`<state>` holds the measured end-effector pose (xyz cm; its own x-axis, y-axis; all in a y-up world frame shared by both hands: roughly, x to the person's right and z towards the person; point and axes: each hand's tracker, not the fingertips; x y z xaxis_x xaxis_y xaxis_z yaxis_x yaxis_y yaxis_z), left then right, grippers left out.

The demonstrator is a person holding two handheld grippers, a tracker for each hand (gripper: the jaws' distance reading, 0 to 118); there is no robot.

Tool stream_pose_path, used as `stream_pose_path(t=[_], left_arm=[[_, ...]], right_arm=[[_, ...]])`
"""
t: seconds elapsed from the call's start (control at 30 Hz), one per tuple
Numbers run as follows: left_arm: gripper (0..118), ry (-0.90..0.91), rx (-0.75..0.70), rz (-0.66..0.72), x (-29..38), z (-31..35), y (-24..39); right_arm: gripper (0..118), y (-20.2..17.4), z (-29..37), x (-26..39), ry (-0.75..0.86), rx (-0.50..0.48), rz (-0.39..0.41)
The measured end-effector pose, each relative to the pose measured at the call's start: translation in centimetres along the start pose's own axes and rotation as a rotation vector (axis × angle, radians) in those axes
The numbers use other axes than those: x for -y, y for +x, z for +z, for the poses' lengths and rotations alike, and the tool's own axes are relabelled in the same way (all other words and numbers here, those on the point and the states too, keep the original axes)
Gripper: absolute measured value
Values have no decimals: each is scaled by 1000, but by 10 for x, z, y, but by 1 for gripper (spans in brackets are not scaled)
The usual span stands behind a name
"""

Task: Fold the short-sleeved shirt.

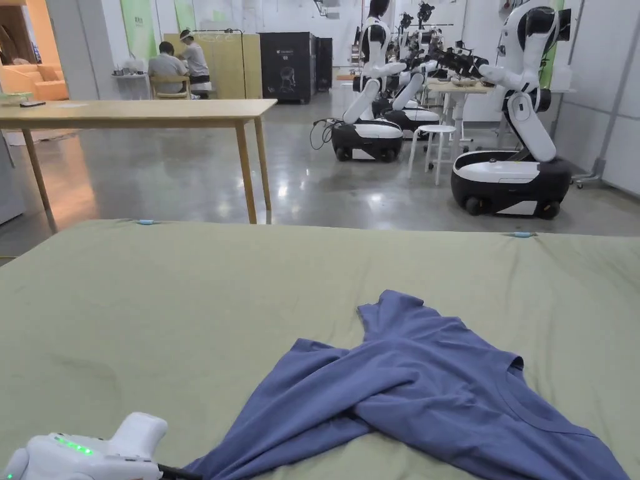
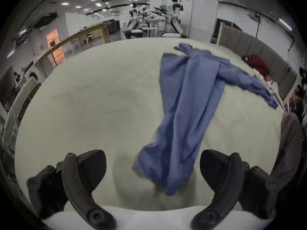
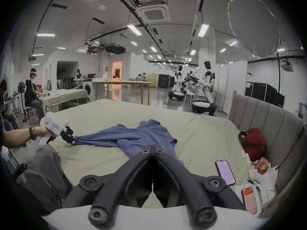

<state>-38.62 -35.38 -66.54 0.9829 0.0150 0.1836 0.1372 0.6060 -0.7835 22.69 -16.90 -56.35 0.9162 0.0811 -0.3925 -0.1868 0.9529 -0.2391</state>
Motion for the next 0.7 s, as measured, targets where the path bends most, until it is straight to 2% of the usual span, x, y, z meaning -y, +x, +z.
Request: stream_pose_path(t=[0.07,0.17,0.2,0.23,0.27,0.3,0.33,0.53,0.6,0.7], left_arm=[[105,0,-4,-67,6,-7,1],[74,7,25,-98,11,-7,7],[48,80,-82,-181,5,2,2],[6,110,-56,-189,3,9,11],[6,136,-30,-194,2,12,13],[6,172,-112,-199,0,16,15],[6,59,87,-44,10,7,26],[6,108,96,-38,-5,17,22],[6,136,52,-74,-13,22,19],[6,154,64,-70,-19,30,24]], right_arm=[[0,-6,-1,2,-16,3,5],[0,-5,-5,5,-31,7,1],[0,-5,-7,5,-35,7,1],[0,-4,-8,6,-40,6,0],[0,-3,-11,7,-44,3,-4],[0,-4,-14,7,-49,0,-7],[0,-4,-16,7,-51,-2,-9],[0,0,-48,-3,-74,-31,12],[0,4,-78,-17,-78,-42,32],[0,7,-138,-46,-127,-51,50]])
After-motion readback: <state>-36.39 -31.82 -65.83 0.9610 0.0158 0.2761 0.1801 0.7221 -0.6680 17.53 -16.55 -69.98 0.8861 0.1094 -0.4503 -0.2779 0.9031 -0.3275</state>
